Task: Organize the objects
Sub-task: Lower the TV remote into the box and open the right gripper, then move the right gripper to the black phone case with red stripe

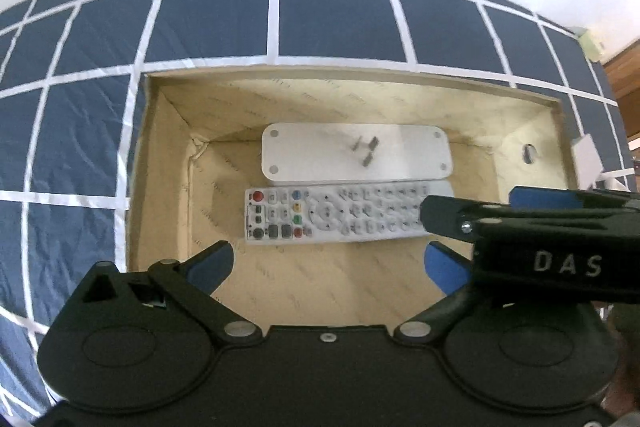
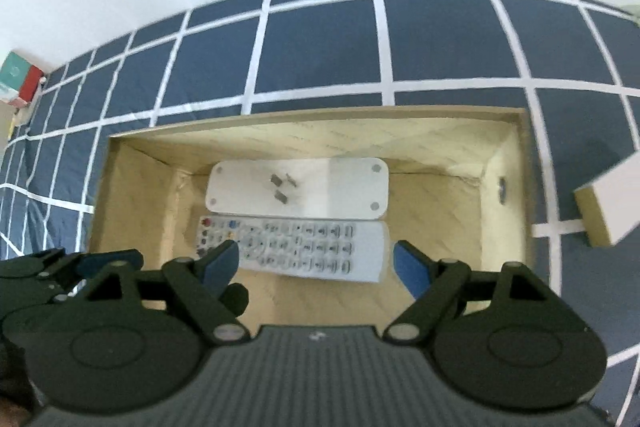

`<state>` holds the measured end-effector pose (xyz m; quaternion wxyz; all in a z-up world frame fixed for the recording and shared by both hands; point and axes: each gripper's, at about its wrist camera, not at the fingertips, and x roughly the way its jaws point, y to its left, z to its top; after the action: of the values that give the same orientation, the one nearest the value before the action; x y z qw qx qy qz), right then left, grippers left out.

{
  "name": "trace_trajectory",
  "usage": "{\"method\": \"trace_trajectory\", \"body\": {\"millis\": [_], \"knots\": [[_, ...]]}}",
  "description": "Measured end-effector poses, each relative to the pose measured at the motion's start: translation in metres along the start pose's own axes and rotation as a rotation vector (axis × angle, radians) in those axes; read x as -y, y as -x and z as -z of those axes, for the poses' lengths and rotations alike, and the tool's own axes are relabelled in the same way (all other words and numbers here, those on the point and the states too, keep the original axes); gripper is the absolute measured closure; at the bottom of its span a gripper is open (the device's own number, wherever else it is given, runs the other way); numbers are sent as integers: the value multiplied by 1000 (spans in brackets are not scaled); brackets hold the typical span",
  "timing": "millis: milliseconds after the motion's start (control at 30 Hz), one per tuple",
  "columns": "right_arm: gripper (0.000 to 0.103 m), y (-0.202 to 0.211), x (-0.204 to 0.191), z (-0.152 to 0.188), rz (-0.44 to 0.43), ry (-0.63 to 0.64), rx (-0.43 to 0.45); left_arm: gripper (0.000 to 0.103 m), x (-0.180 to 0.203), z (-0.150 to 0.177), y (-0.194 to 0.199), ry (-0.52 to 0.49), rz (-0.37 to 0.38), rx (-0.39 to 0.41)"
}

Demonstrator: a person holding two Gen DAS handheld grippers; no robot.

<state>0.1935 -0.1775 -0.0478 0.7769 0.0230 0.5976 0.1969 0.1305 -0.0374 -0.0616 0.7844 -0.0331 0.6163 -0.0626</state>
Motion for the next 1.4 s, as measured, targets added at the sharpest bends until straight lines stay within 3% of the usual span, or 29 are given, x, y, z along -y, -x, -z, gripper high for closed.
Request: {"method": "trace_trajectory", "body": {"millis": [467,733,1100,1400], "knots": [[0,97,33,66,20,-74,143,0,49,44,58,-43,-25,85],[0,130,72,102,42,-104,169,0,87,69,67,-64,-54,82],[0,147,156,140,64,-87,119,0,158,97,52,-6,-50,66],[0,134,206,159,39,11,22,0,204,137,18,122,-59,16]]}}
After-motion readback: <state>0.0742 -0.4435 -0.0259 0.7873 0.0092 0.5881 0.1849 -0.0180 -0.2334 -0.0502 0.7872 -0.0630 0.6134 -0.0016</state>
